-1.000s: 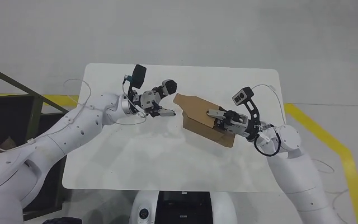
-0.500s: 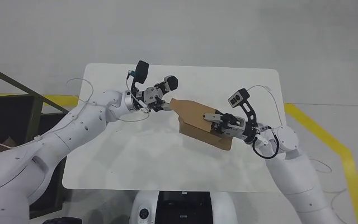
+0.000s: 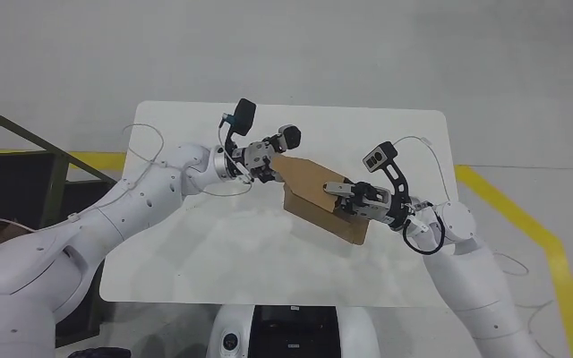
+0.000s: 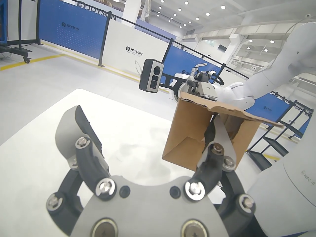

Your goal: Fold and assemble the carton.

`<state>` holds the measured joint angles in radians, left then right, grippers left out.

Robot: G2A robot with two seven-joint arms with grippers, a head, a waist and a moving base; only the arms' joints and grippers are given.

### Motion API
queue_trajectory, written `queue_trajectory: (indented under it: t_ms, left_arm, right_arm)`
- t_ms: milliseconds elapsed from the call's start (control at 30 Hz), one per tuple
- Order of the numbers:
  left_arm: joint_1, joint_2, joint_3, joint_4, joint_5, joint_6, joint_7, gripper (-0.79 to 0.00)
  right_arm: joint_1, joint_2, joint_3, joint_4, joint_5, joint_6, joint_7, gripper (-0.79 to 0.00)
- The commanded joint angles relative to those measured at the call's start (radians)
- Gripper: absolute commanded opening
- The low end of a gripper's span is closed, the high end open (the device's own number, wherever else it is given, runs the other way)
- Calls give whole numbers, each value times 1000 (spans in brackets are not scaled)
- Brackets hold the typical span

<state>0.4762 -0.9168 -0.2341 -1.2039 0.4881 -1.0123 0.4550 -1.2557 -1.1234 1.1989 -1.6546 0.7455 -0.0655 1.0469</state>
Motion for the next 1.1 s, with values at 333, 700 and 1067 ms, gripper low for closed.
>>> queue_trajectory:
  t_ms: [333, 700, 1067]
  left_arm:
    - [0, 1, 32, -36, -8, 0, -7, 0]
    - [-18, 13, 24, 9, 3, 0, 39, 0]
    - [21, 78, -9, 4, 41, 0, 90, 0]
  right_arm:
    - [0, -2, -2, 5, 7, -4, 2, -785]
    - [-5, 0, 15, 6, 5, -8, 2, -785]
    - [-12, 1, 23, 4, 5, -10, 9, -785]
